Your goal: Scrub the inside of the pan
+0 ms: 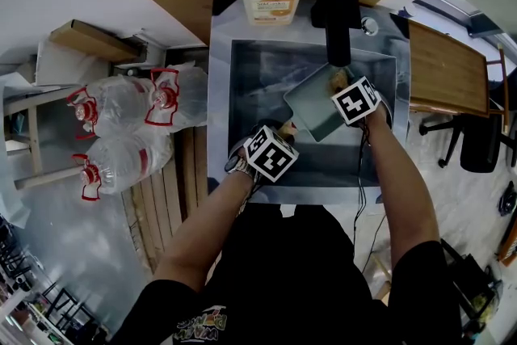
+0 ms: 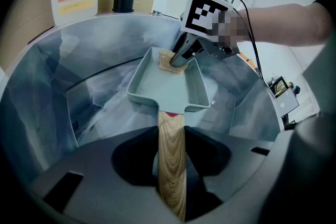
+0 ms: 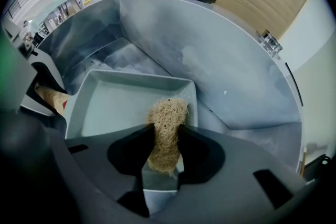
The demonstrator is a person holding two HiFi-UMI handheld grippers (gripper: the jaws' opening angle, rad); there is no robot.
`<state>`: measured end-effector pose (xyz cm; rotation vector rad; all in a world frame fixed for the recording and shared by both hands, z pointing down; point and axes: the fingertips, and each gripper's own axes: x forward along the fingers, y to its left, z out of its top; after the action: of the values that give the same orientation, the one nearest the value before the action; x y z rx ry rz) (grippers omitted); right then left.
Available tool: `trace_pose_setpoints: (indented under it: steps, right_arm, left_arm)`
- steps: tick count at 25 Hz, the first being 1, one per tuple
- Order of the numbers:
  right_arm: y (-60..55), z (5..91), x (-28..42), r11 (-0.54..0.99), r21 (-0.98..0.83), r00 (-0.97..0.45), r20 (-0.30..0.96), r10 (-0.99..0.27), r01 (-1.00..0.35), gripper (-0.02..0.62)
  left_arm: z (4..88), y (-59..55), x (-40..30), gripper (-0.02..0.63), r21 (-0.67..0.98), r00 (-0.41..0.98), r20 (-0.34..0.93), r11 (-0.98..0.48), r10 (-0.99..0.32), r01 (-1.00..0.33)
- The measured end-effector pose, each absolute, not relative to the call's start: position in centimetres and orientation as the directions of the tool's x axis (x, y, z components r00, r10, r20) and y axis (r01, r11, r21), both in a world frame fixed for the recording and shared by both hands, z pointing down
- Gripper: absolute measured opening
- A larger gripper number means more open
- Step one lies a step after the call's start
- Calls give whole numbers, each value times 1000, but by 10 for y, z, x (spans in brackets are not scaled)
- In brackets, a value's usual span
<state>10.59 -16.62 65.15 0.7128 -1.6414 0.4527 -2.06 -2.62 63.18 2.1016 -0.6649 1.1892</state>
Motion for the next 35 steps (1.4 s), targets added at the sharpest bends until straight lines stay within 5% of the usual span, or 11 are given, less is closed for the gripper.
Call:
trace_pose_setpoints:
  steps: [17,25,35]
  right_arm:
    - [-168,621,123,696,228,-24,943,-332,-681,146]
    - [-127,583,85,663,-112,-357,901,-247,-741,147]
    - [-67,601,49,704,-190,-410,898,-156,-684,146]
  left_arm:
    - [631,-25,-20,163,264,463,878,-684,-121,-680]
    - [632,-25,-21,163,258,456,882,-685,-122,-681]
    - [631,-26,-21,163,254,452,883,-684,-124,-684]
